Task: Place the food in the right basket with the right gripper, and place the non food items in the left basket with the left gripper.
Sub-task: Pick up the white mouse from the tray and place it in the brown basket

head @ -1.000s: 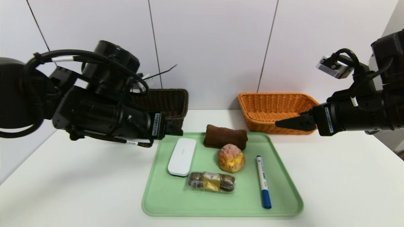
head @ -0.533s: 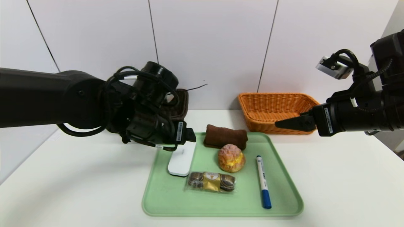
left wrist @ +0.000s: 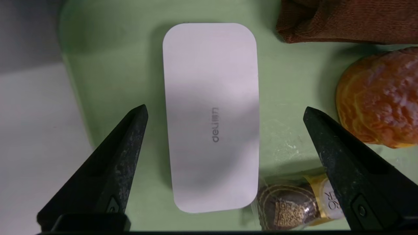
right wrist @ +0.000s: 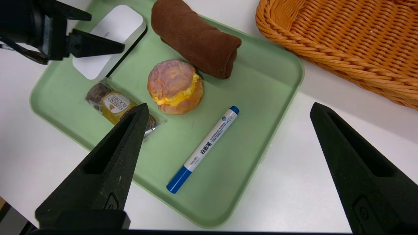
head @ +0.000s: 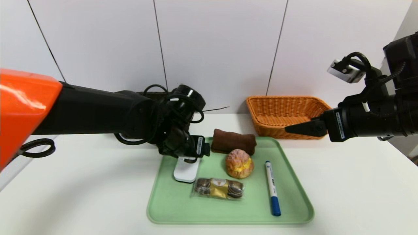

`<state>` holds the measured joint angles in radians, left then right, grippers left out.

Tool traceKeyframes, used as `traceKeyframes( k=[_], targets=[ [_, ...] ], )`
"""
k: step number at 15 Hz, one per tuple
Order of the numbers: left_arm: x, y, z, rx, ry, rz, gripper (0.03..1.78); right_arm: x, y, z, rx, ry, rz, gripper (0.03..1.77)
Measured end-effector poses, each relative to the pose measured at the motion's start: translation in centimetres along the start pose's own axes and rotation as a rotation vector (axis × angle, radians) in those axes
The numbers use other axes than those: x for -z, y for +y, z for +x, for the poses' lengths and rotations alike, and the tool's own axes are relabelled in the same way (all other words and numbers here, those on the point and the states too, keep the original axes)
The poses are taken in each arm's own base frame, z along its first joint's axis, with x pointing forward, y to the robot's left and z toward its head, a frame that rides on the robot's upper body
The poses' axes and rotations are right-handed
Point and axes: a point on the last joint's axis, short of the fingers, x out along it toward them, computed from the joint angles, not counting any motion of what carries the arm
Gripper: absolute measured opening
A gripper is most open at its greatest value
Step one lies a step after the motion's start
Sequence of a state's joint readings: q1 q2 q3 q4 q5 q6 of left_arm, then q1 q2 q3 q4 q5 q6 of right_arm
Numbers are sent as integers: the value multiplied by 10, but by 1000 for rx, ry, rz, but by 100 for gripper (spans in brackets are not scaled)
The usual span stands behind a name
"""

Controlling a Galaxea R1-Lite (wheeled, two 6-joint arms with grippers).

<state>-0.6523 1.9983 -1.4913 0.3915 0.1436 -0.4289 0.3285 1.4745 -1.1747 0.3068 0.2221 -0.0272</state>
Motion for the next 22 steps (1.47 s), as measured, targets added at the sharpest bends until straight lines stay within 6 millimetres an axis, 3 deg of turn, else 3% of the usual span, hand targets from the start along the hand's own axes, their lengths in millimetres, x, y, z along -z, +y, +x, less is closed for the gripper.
traceKeyframes(
  k=[4,8,12,14,18,22],
  targets=[
    [3,-1,26,-80,17,5,169,0,0,0,0,1,2,170],
    [5,0,37,-104,30,7,166,1,0,0,0,3,1,170],
    [6,-1,38,-104,37,16,106,1,0,-1,1,1,1,170],
    [6,0,37,-103,37,17,103,1,0,-2,1,-1,1,170],
    [1,1,16,-91,13,18,102,2,1,-3,1,-3,3,170],
    [-3,6,-34,-83,-2,28,102,1,1,-4,-1,-5,2,170]
  ],
)
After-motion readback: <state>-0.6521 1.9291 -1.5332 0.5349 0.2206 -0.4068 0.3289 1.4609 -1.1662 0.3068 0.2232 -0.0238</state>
